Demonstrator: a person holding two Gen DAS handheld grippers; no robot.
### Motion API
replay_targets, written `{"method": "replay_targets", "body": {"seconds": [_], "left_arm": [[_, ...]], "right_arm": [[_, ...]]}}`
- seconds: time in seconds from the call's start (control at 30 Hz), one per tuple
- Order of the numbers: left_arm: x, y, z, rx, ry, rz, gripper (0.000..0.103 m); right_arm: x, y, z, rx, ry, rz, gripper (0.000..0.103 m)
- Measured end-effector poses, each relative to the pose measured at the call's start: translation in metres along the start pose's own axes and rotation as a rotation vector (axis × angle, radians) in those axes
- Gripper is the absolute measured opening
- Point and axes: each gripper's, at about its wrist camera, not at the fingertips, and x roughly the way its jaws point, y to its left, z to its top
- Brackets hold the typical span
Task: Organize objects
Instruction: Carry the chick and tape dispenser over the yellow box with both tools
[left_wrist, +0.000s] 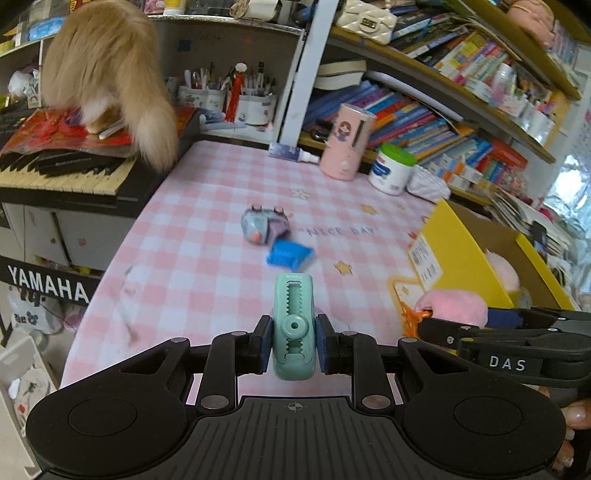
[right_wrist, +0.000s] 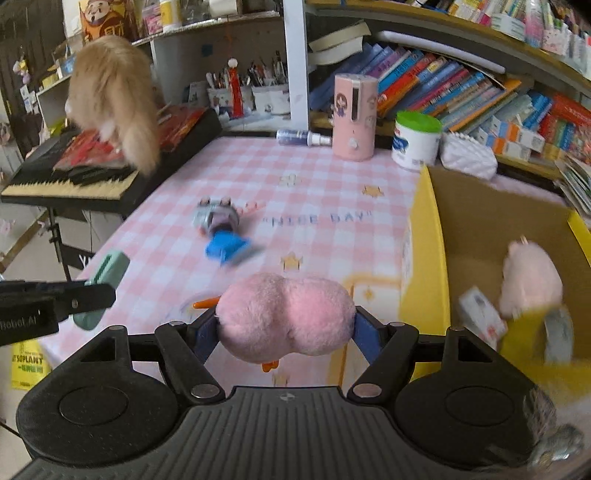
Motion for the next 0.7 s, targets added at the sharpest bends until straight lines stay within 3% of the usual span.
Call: {"method": "replay_targets", "body": {"seconds": [0.33, 0.7], "left_arm": [[-0.050, -0.015, -0.047, 0.042, 0.007, -0.050, 0.023], [-0.061, -0.065, -0.073, 0.191, 0.059, -0.192, 0.023]], "right_arm": [[-0.060, 0.013, -0.057, 0.078, -0.018, -0.037, 0.071], [-0.118, -0.009, -0.120, 0.230, -0.009, -0.160, 0.071]]}}
